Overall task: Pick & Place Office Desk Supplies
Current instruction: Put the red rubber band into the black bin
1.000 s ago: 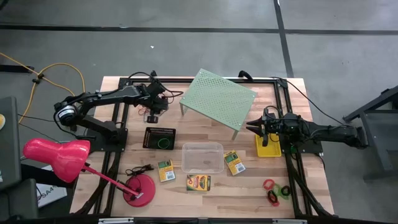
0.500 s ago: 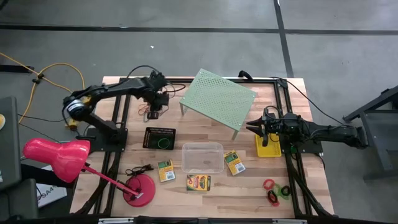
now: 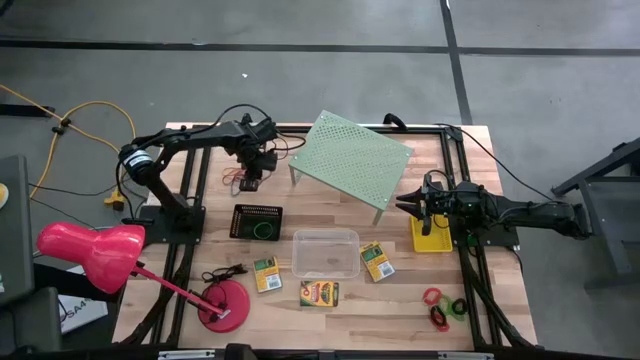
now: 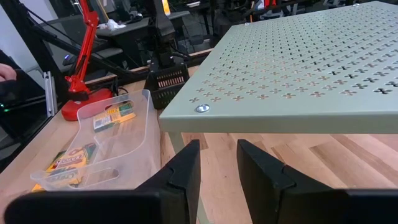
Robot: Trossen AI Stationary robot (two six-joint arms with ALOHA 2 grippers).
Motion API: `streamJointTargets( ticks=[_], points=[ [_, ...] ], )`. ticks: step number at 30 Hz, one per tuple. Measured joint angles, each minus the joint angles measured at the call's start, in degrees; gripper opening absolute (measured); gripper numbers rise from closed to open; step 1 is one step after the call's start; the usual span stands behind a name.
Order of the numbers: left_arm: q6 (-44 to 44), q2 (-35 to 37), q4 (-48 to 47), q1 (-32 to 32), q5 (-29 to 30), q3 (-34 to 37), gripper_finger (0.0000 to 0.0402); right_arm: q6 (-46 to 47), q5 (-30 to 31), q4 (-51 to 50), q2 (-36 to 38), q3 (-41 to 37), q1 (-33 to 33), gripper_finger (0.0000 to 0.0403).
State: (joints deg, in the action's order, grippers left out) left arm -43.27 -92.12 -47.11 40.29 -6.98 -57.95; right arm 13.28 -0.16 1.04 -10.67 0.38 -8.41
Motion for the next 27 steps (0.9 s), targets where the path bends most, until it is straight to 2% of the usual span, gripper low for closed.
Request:
streamJointTargets(
  ticks=[5,20,27],
  points=[
    [0.1,0.0,0.6,0.0,1.5,0.0,0.0047,0.0,0.0,0.0,0.0,0.0,0.0,0.0094],
    [1.7,0.0,0.6,2.4,0.4,0.0,0.0049,0.0,0.0,0.0,0.0,0.0,0.0,0.0094],
    [1.7,0.0,0.6,2.4,-0.3,0.0,0.0098,0.0,0.0,0.0,0.0,0.0,0.0,0.0094]
  ],
)
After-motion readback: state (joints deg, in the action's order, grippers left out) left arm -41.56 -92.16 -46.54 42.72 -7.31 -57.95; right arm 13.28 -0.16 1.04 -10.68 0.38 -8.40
